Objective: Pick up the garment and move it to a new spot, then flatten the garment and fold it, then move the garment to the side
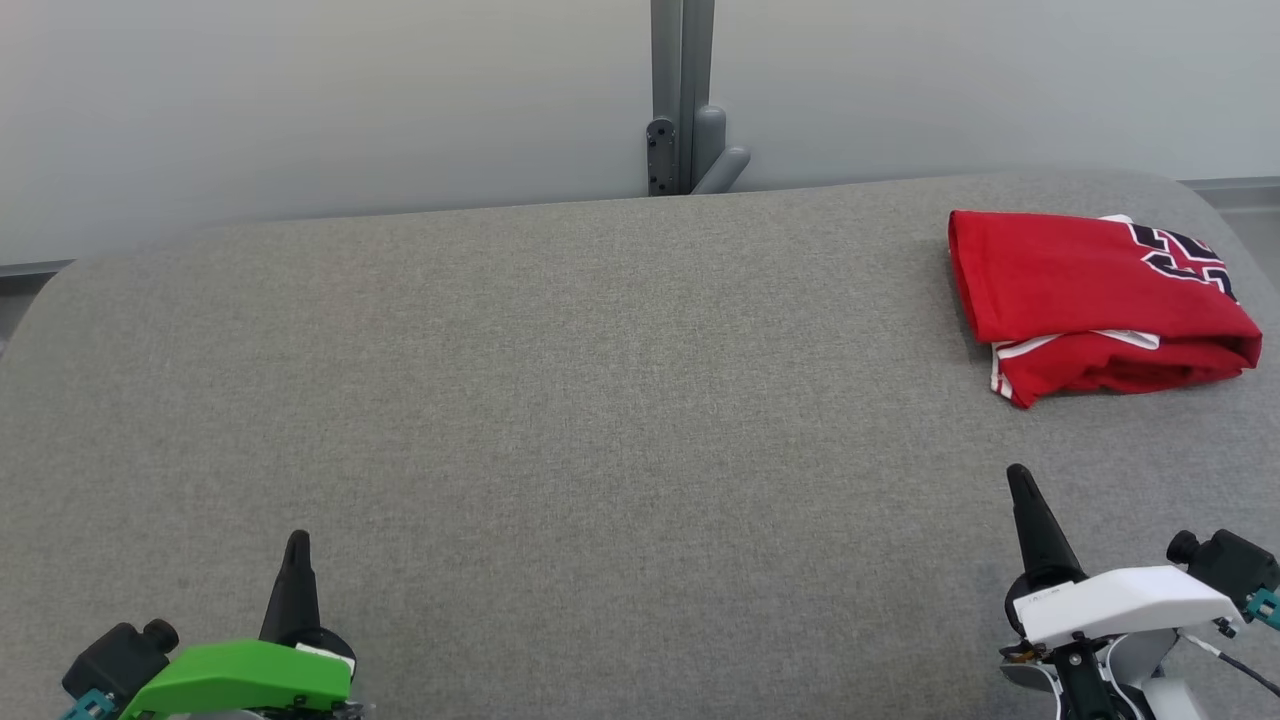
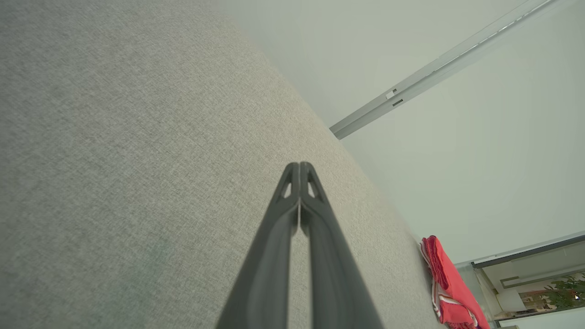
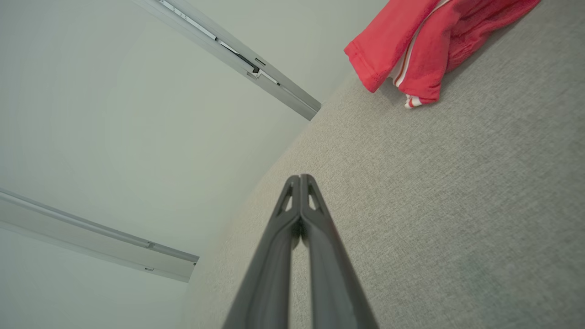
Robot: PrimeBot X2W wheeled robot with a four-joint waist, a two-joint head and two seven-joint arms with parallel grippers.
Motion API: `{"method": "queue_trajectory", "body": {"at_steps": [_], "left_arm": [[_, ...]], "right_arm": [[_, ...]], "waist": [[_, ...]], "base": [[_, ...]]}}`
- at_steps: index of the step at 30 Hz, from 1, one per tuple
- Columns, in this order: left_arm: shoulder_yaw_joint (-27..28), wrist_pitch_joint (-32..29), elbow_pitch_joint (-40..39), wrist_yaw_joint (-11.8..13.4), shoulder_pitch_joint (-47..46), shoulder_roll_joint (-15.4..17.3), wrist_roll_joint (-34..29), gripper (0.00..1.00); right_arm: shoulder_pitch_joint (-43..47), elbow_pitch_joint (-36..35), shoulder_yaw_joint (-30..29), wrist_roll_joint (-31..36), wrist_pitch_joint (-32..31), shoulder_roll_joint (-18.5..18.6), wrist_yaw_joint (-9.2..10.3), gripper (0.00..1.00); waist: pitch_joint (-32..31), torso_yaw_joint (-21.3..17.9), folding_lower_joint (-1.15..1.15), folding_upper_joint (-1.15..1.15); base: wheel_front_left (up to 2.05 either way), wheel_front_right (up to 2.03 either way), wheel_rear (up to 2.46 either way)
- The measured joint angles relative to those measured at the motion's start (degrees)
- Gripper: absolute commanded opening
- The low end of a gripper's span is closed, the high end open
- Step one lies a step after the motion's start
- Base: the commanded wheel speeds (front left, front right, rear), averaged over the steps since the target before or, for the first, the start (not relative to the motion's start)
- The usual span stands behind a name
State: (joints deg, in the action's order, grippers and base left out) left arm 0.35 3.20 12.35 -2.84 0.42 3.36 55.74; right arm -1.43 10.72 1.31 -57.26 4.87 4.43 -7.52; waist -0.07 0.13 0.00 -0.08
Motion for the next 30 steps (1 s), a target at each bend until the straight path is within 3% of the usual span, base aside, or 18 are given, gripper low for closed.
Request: {"method": "queue_trajectory", "body": {"at_steps": [30], "left_arm": [[2.63, -4.66, -0.18, -2.19, -1.84, -0.23, 16.96, 0.0]], "right_arm": [[-0.35, -0.02, -2.34, -17.56, -3.99, 0.32, 0.04, 0.0]], "waist": [[0.07, -0.05, 0.0, 0.0]], "base": [[0.0, 0.0, 0.0]]}}
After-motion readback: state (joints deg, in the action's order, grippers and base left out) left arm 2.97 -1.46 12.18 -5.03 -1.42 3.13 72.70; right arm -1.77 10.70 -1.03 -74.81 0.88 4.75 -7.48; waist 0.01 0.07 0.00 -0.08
